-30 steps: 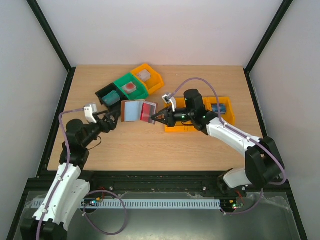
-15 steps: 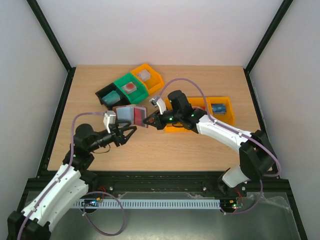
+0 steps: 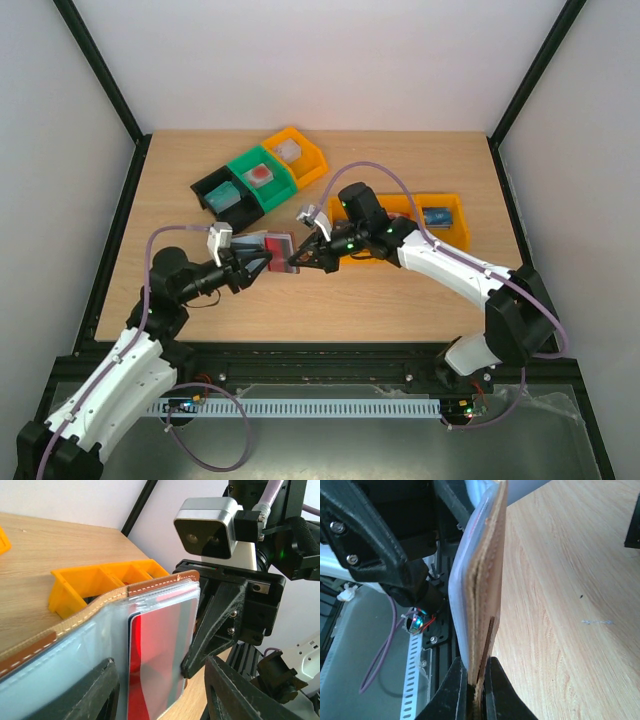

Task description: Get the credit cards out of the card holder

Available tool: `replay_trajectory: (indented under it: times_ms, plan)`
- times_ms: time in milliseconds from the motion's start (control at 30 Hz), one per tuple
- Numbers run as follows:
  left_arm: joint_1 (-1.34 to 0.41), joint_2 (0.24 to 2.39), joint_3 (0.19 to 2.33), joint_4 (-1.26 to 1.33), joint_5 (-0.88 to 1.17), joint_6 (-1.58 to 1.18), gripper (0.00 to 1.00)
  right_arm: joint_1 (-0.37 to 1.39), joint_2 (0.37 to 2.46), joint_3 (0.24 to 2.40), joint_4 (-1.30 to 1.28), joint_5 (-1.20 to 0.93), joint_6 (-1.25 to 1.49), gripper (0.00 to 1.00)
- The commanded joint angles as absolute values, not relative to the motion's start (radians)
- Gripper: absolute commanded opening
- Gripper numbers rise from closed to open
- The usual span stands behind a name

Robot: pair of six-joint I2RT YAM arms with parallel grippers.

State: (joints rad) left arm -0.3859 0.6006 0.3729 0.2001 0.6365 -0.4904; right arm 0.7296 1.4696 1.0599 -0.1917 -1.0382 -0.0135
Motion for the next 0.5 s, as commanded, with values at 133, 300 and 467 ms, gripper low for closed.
replay_trajectory:
  times_ms: [133,300,467]
  plan:
    - [-0.36,0.585,0.364,0.158,0.609,-0.476,0.48,0.735,1.419,1.102,-0.236,-1.231,-0.107,0.02]
    - [-0.362,0.59,0.347,0.213,0.662,-0.494,0.48,0.736,1.392,1.054,-0.107,-1.26,-0.021,0.02]
    - [-0.391,0.599,0.325,0.321,0.742,-0.545,0.47,0.739,1.394,1.045,0.008,-1.208,0.04,0.02]
